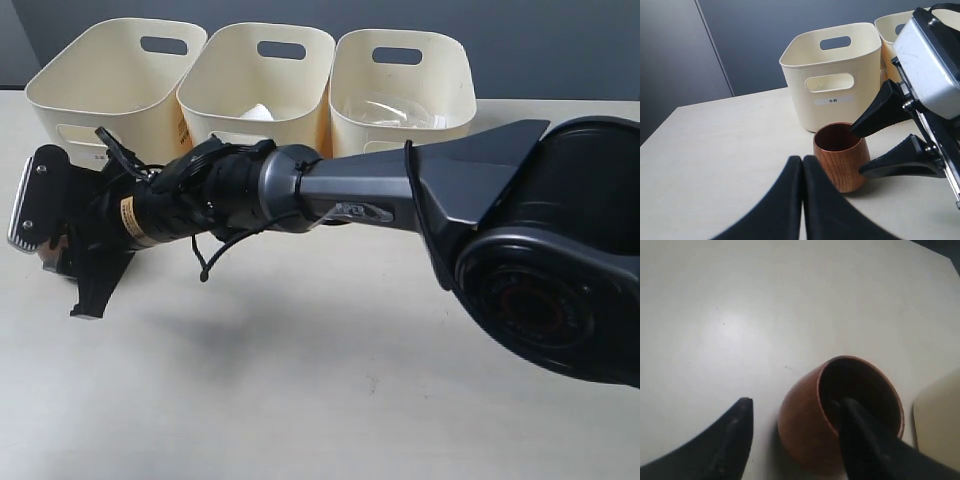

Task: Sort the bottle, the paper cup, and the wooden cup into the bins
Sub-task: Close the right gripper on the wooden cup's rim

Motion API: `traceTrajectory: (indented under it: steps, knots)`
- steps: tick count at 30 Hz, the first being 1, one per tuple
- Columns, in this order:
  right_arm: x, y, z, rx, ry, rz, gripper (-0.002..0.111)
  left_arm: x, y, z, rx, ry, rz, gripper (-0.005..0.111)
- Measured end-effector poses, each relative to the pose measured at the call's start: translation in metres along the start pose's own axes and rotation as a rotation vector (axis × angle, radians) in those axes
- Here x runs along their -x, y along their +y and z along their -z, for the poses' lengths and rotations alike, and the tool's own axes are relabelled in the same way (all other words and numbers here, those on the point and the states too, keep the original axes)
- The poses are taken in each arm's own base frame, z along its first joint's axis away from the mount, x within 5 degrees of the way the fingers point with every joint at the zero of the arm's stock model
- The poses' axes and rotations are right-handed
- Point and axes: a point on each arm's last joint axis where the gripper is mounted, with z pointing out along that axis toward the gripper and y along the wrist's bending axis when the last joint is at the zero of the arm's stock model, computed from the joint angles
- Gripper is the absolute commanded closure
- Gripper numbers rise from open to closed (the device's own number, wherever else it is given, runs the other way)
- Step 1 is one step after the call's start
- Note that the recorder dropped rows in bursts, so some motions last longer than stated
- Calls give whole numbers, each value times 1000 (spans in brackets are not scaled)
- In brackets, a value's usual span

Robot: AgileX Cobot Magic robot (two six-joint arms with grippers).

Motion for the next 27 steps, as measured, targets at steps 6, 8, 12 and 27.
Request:
traceTrajectory:
  steps: [6, 8, 12, 27]
  knots:
    - [0, -1, 0, -10, 5, 23, 57, 0, 0, 0, 0, 0, 0, 107]
    - [-1, -1, 0, -15, 7, 26, 57, 0, 0, 0, 0, 0, 0, 107]
    - [-1, -2, 0, -23, 12, 36, 57, 0, 0, 0, 0, 0, 0, 107]
    - [-15, -3, -25, -29, 14, 42, 58, 0, 0, 0, 0, 0, 0, 107]
